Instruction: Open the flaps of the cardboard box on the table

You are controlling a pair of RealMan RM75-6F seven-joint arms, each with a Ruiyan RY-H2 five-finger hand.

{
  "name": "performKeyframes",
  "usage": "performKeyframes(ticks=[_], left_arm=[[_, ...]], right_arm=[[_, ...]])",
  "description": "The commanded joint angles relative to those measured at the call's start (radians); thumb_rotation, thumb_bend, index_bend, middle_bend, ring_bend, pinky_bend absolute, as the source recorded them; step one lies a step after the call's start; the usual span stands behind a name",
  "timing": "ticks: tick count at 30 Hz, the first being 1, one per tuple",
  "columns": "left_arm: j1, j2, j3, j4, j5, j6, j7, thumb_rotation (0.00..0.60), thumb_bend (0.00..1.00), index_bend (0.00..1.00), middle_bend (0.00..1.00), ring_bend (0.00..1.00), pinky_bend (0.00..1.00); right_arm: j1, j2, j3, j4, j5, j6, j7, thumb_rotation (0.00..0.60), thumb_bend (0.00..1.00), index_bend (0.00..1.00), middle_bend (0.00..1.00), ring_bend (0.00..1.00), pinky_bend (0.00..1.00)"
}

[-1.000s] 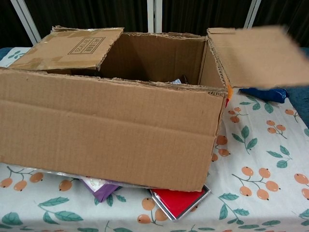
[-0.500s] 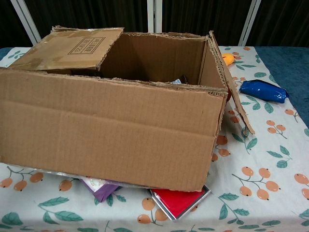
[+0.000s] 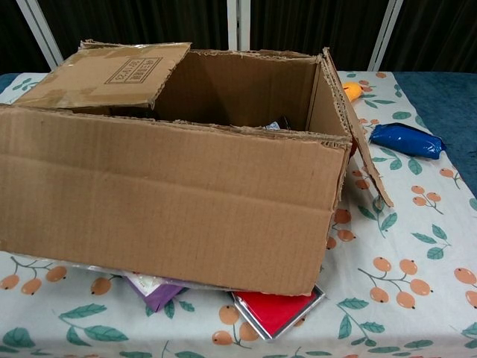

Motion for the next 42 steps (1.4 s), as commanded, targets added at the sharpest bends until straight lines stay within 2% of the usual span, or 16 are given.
performKeyframes(ticks=[1,10,21,32,36,42], left_arm=[[-0.063,-0.043,0.031,0.073,-0.005,-0.08,-0.051,0.118,0.0,0.3,0.27,0.11,0.21],[-0.103,-0.094,0.12,0.205,0.05,-0.102,-0.052,0.108,0.0,0.33,0.29,0.1,0.21],[-0.118,-0.073,0.202,0.241,0.054,-0.147,-0.05,0.106,0.0,0.38,0.32,0.1,0.2],[-0.131,-0.018,0.238,0.234,0.064,-0.163,0.011,0.104,0.0,0.41,0.37,0.1,0.2],[-0.131,0.006,0.257,0.237,0.091,-0.157,0.073,0.104,0.0,0.47,0.4,0.1,0.2],[-0.12,0.054,0.261,0.203,0.068,-0.152,0.11,0.09,0.0,0.51,0.42,0.1,0.2]], right_arm=[[-0.014,0.01,-0.003,0.003,-0.02,0.016,0.014,0.6,0.42,0.0,0.0,0.0,0.0],[-0.027,-0.002,-0.003,0.021,-0.039,0.028,0.038,0.6,0.44,0.0,0.0,0.0,0.0],[-0.005,-0.03,-0.002,0.048,-0.025,-0.03,0.054,0.6,0.48,0.0,0.0,0.0,0.0],[-0.005,-0.047,-0.001,0.063,-0.026,-0.034,0.064,0.6,0.48,0.0,0.0,0.0,0.0],[-0.006,-0.056,-0.004,0.073,-0.034,-0.036,0.076,0.6,0.48,0.0,0.0,0.0,0.0],[-0.008,-0.066,-0.006,0.082,-0.038,-0.032,0.08,0.6,0.48,0.0,0.0,0.0,0.0]])
